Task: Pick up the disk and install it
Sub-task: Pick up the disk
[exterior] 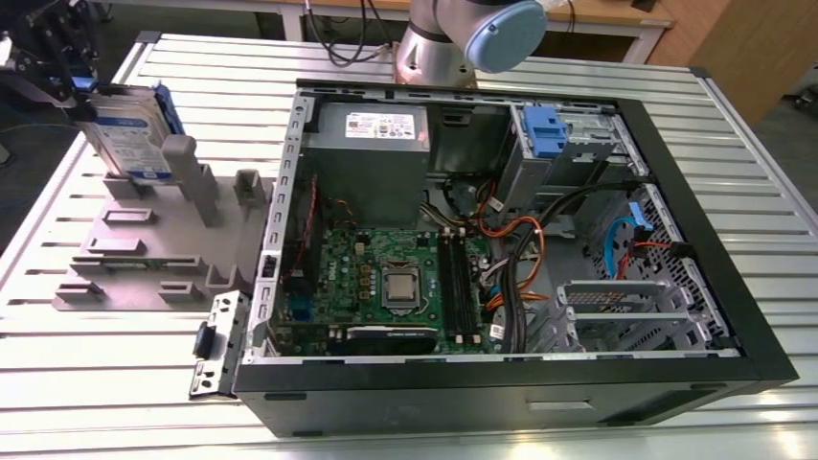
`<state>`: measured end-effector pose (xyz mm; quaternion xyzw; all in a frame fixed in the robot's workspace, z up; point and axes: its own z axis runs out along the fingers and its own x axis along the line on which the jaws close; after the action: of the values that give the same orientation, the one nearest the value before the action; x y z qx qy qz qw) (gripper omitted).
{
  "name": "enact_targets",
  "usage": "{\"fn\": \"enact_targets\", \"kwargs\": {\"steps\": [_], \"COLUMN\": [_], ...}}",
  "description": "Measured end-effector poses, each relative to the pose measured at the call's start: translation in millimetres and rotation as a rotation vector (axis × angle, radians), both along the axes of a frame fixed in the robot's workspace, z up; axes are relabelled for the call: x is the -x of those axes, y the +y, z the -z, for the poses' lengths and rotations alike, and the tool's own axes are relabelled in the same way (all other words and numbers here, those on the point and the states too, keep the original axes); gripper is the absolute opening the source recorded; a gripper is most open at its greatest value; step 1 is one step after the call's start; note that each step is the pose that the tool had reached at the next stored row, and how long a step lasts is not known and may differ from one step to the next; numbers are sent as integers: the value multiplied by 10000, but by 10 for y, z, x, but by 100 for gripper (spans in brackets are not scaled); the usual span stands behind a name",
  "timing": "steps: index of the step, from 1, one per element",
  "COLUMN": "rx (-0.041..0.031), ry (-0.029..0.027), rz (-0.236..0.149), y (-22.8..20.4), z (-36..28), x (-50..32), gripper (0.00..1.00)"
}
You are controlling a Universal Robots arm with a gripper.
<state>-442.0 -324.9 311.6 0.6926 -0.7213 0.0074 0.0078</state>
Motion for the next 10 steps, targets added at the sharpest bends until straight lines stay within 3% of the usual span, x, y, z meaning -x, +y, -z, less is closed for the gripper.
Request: {"fn": "enact_targets", "kwargs": {"steps": [10], "rx": [0], "ry": [-1], "rz": [0], "y": [0], "z": [-111], "x": [0], "gripper": [36]}}
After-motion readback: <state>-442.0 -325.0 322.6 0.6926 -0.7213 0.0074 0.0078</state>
